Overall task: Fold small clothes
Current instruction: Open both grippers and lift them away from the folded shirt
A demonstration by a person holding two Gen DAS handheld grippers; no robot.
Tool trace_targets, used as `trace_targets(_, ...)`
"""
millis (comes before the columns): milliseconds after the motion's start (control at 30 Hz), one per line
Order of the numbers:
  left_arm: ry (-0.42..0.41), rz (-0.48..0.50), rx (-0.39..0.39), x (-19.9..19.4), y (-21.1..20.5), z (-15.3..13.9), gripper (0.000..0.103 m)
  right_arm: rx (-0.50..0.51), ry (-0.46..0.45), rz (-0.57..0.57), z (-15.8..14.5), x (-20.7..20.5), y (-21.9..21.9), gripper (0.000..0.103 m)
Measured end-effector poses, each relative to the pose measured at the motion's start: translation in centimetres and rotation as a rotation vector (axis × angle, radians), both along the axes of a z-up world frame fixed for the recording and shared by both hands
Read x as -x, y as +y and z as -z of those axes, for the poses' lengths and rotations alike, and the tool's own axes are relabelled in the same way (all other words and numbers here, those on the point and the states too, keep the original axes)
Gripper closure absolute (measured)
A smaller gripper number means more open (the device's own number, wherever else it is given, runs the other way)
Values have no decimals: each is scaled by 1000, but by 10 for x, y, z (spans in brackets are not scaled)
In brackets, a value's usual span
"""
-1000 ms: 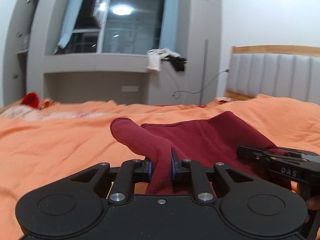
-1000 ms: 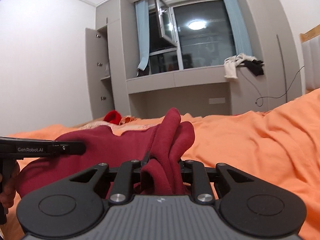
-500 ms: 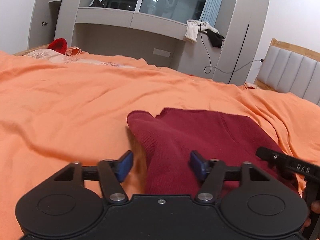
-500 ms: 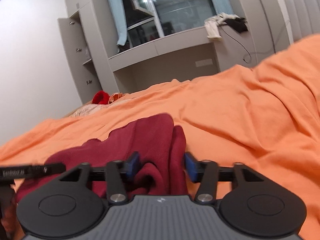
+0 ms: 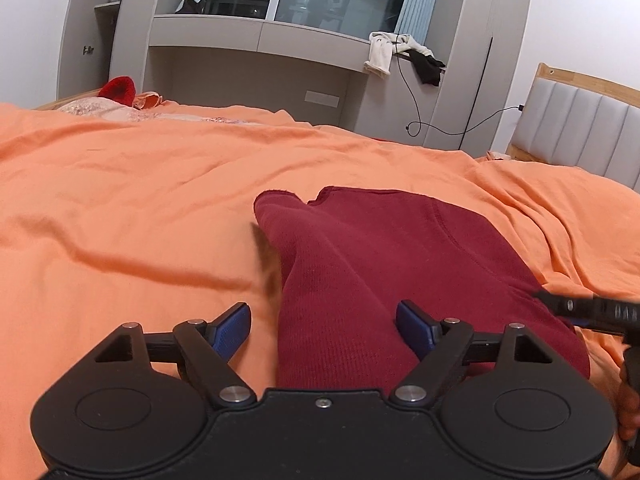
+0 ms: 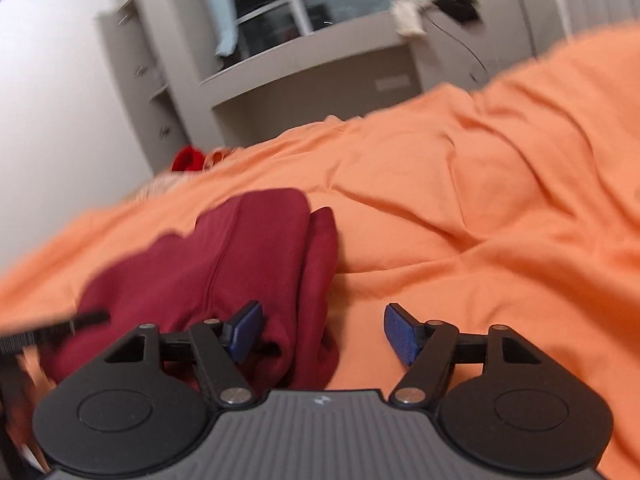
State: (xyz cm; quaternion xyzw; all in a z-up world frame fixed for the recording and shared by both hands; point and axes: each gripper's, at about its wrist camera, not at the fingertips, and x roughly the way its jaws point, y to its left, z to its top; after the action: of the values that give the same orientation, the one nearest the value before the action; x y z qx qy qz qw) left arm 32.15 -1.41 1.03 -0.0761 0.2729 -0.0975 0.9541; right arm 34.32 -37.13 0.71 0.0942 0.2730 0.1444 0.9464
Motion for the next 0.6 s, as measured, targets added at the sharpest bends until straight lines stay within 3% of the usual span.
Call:
trace_targets(167,-7,-4,-16,4,-1,-1,21,113,-37,23,-3,13,10,17)
trace_targets(400,-32,-34,-37,17,-8,0,20,112,-35,71,-6,13,9,9)
trace_targets(600,-61,-81,-67,30,-10,-2,10,104,-51,108,-12,20,6,1)
